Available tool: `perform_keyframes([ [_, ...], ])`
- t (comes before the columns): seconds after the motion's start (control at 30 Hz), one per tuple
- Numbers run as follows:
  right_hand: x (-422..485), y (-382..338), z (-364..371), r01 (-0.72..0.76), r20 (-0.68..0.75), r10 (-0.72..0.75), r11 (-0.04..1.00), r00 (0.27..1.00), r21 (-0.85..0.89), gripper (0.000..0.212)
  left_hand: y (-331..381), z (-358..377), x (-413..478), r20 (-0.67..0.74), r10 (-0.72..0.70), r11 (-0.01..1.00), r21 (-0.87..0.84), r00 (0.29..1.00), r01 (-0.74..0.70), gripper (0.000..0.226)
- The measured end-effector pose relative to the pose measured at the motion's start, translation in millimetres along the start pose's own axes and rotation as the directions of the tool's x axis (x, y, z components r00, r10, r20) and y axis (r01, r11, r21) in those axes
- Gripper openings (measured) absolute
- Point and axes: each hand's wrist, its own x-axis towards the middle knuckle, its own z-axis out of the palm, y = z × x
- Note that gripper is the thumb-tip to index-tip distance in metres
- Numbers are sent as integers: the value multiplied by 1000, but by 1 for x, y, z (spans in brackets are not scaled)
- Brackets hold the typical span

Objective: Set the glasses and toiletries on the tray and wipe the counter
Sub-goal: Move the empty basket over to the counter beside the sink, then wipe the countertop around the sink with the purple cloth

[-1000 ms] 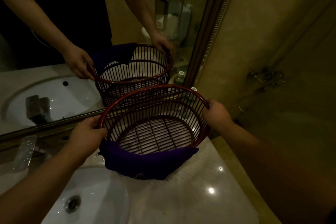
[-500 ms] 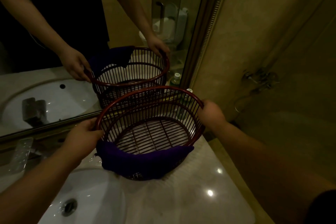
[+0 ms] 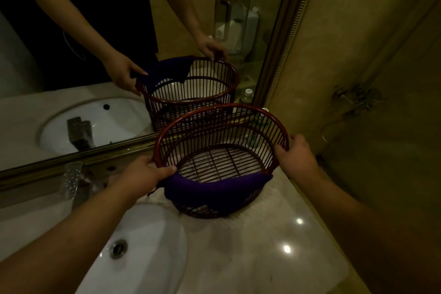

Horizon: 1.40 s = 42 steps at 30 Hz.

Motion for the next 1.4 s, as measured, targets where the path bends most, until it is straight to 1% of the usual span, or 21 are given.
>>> perform_keyframes([
  [0.07,-21,5,5,-82,-7,84,991,996,103,63,0,0,-5,-27,-19,1000,-3,999,19,58],
  [0.1,-33,7,7,-126,-4,128,980,992,155,65,1,1,-8,-37,-25,1000,6,999,25,56],
  [0.17,-55,11,11,-193,19,194,953,981,235,61,3,2,-15,-52,-18,999,46,998,21,43],
  [0.23,-76,14,17,-221,85,205,924,975,311,51,5,3,-21,-40,-6,995,98,999,10,36],
  [0.3,-94,14,21,-240,175,186,894,967,379,43,6,3,-26,-18,-2,992,130,1000,4,37],
  [0.4,-112,8,27,-285,331,133,835,934,470,41,3,2,-28,-4,-6,993,118,1000,6,34],
  [0.47,-117,3,28,-276,362,95,829,927,487,35,-1,2,-27,1,-6,995,98,1000,6,29],
  [0.6,-119,-2,25,-272,340,87,793,936,545,18,-7,2,-25,-23,18,998,61,1000,-17,25],
  [0.67,-119,-4,23,-298,344,109,773,932,560,20,-9,0,-26,-35,36,997,66,999,-34,24],
  [0.77,-121,-5,20,-333,373,135,773,918,540,25,-10,-5,-30,-10,58,997,57,998,-58,22],
  [0.87,-126,-4,12,-342,378,146,778,914,528,36,-9,-11,-37,24,70,997,34,997,-71,23],
  [0.97,-133,-5,2,-309,338,136,788,931,533,44,-9,-19,-44,60,99,994,37,993,-102,23],
  [1.03,-137,-9,-6,-257,298,105,803,949,538,46,-10,-24,-50,80,122,992,12,989,-123,27],
  [1.17,-147,-29,-23,-127,264,-16,847,964,517,31,-11,-38,-63,105,202,978,-72,974,-195,51],
  [1.2,-151,-37,-25,-90,262,-50,862,964,498,28,-13,-45,-67,100,220,974,-84,970,-212,56],
  [1.23,-153,-44,-26,-58,263,-78,880,962,472,25,-13,-50,-71,94,237,970,-81,967,-230,55],
  [1.33,-163,-67,-27,-4,270,-127,900,954,437,21,-13,-69,-78,72,268,963,-37,961,-266,25],
  [1.4,-175,-87,-20,31,286,-169,902,943,432,20,-16,-87,-87,46,282,959,-56,958,-279,16],
])
